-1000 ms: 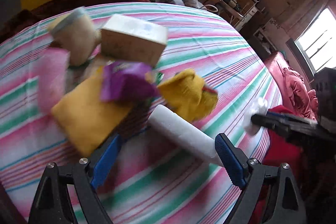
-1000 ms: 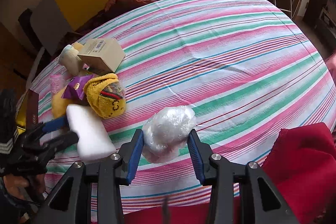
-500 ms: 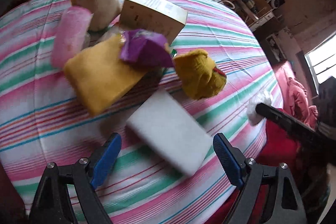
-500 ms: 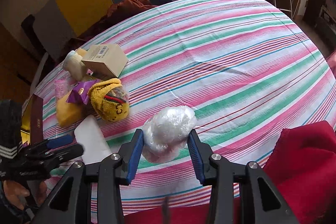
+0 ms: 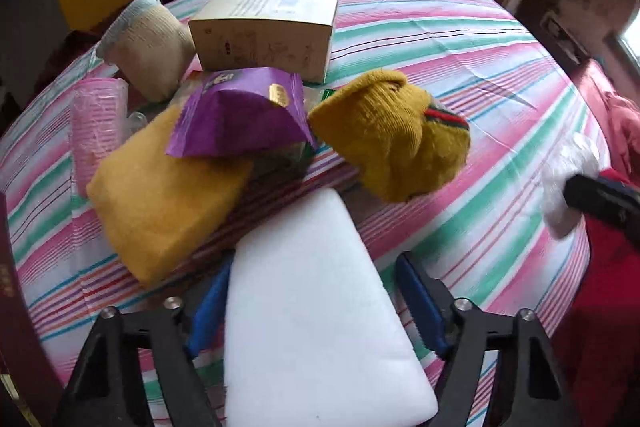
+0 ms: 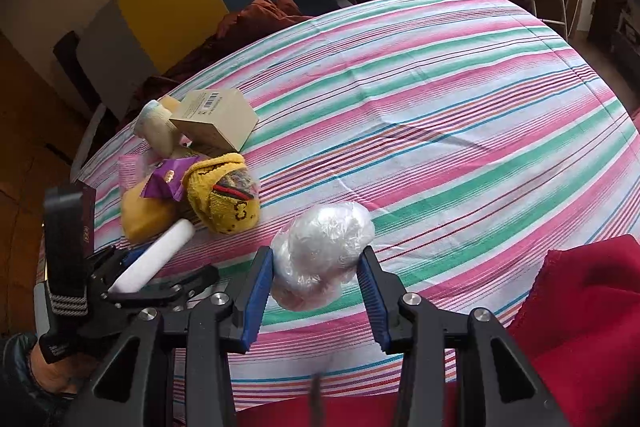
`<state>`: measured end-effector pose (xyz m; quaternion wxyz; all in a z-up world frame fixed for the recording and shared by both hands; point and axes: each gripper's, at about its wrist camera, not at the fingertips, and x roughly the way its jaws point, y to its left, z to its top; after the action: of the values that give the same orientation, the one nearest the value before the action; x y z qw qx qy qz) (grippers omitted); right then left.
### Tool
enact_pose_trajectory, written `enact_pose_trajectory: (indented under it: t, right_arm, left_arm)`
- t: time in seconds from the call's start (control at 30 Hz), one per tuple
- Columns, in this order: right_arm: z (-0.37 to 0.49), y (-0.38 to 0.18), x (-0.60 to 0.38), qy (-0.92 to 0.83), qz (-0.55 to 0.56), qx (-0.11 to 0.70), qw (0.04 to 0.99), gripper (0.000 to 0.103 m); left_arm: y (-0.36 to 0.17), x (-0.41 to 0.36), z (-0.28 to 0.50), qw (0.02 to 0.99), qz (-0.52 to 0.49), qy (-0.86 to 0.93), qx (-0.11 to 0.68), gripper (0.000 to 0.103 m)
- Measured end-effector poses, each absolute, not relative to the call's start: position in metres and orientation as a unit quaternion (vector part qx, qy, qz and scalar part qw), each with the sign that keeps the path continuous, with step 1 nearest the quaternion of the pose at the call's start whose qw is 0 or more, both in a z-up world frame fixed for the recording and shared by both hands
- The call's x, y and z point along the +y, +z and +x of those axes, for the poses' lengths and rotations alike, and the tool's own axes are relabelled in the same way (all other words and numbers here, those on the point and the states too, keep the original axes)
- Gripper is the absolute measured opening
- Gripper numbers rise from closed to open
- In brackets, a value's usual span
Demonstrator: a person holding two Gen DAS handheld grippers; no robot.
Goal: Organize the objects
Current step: 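Grasp the white foam block with the left tool while the right holds the bundle, then carry the foam block and bundle into the gold tray and release both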
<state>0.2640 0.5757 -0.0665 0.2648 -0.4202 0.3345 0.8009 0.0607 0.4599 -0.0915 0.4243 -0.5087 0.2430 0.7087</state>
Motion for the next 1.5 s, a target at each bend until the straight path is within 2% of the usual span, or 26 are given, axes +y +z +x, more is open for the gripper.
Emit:
enact_pose_trajectory:
  t: [0.07, 0.13, 0.2, 0.5, 0.67, 0.73, 0.87, 0.93, 1.13, 1.5]
  right_arm:
    - [0.264, -0.067, 0.576, 0.800, -0.422, 0.334, 0.266, 0.043]
    - [0.264, -0.067, 0.575, 0.799, -0.424, 0.332, 0.268, 0.043]
    - [0.263, -0.067, 0.575, 0.797, -0.425, 0.331, 0.271, 0.043]
    - [0.264, -0.068, 0.577, 0.792, -0.429, 0.331, 0.280, 0.043]
    - [0.265, -0.068, 0.576, 0.791, -0.429, 0.330, 0.283, 0.043]
    - [0.265, -0.067, 0.576, 0.792, -0.430, 0.329, 0.284, 0.043]
    - [0.263, -0.067, 0.575, 0.790, -0.437, 0.318, 0.288, 0.043]
    - [0.262, -0.065, 0.572, 0.792, -0.438, 0.304, 0.297, 0.042]
    - [0.263, -0.059, 0.565, 0.805, -0.421, 0.282, 0.308, 0.042]
    - [0.232, -0.033, 0.519, 0.826, -0.422, 0.254, 0.275, 0.042]
  left_arm:
    - [-0.088, 0.451, 0.060, 0.438, -0.510, 0.702, 0.236, 0.078]
    - [-0.084, 0.439, 0.056, 0.456, -0.528, 0.688, 0.200, 0.087]
    - [-0.081, 0.428, 0.053, 0.470, -0.547, 0.672, 0.169, 0.093]
    - [-0.056, 0.384, 0.064, 0.522, -0.515, 0.659, 0.167, 0.098]
    - [-0.051, 0.374, 0.049, 0.498, -0.524, 0.675, 0.149, 0.097]
    - [-0.053, 0.379, 0.038, 0.476, -0.530, 0.685, 0.151, 0.090]
    - [-0.059, 0.396, 0.042, 0.469, -0.538, 0.678, 0.178, 0.084]
    - [-0.067, 0.406, 0.047, 0.476, -0.534, 0.673, 0.190, 0.050]
    - [-0.060, 0.387, 0.049, 0.502, -0.504, 0.679, 0.180, 0.024]
    - [-0.041, 0.341, 0.040, 0.525, -0.465, 0.701, 0.131, 0.021]
